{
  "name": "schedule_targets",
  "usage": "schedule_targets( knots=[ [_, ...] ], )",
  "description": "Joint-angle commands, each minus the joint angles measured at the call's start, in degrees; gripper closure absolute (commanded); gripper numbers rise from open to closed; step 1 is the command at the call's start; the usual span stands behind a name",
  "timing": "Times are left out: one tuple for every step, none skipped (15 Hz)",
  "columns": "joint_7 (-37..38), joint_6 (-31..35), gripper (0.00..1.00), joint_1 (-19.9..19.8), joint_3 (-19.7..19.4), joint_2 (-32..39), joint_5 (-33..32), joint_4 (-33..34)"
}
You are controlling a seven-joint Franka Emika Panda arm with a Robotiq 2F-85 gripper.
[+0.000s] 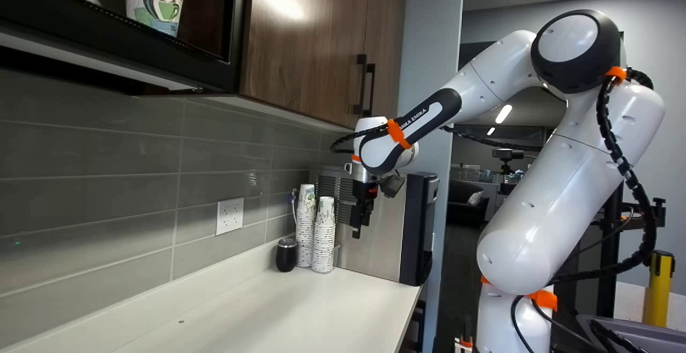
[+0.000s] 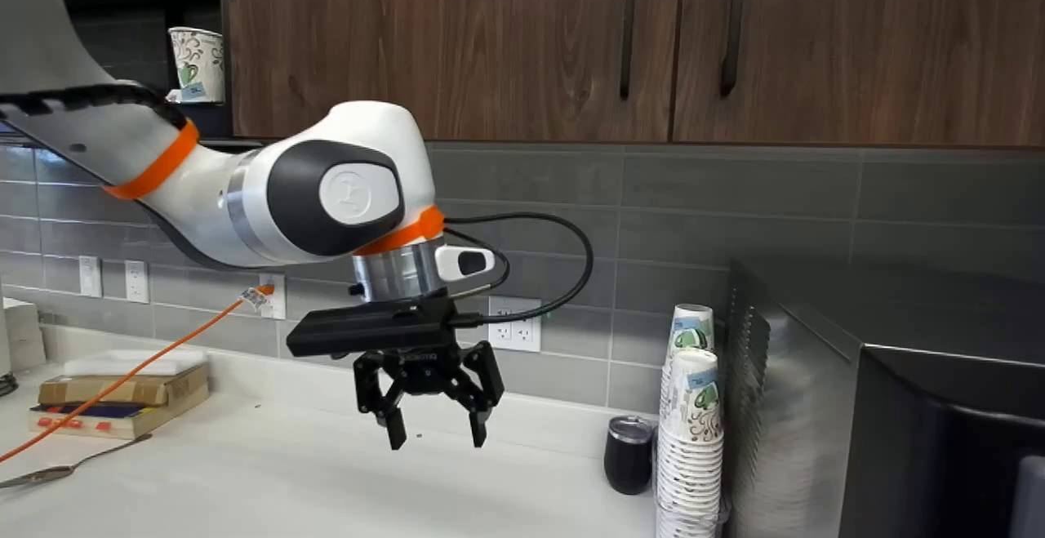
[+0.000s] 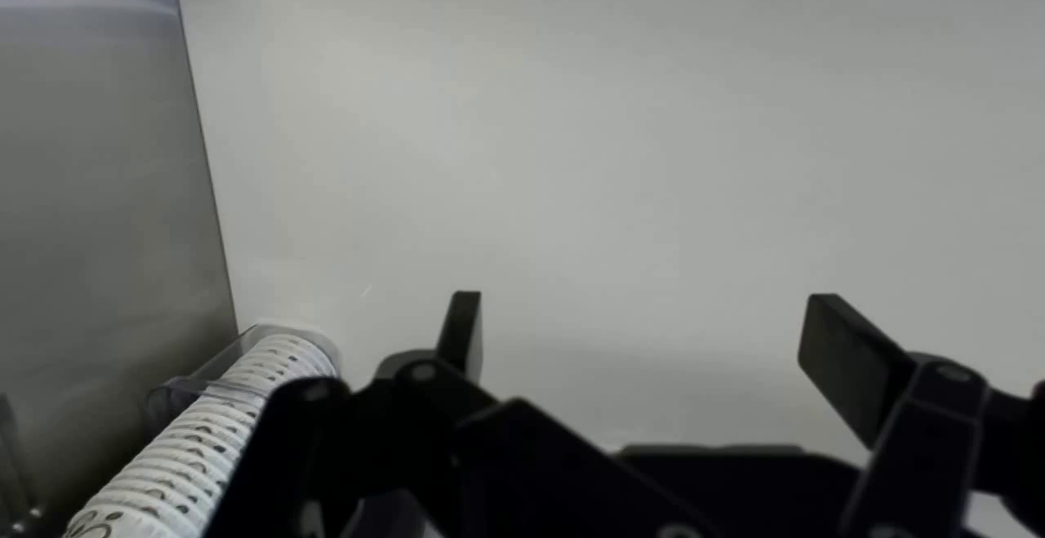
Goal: Open then close the top left cabinet door
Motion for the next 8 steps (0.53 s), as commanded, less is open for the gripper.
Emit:
schedule_targets(
  knots=[
    [-5.6,-3.5,0.00,-0.9,-2.1,-12.8,0.7,-3.1],
    [-6.5,-4.5,0.00,-1.3,-2.6,-15.8,0.7,-3.1],
    [-7.3,-5.6,0.00,-1.6,-3.2,-18.6,0.6,-2.7],
    [-8.6,-6.6,0.00,-1.5,-4.0,-21.1,0.9,-1.9],
    [-9.9,-7.2,0.00,-1.2,-4.9,-23.4,1.2,-1.0],
    [-10.8,-7.9,0.00,-0.8,-5.7,-25.8,1.7,0.0],
    [-11.4,-8.0,0.00,-0.5,-6.4,-27.6,1.9,0.7],
    [-11.8,-8.7,0.00,-0.2,-6.7,-30.0,2.2,1.9]
  ],
)
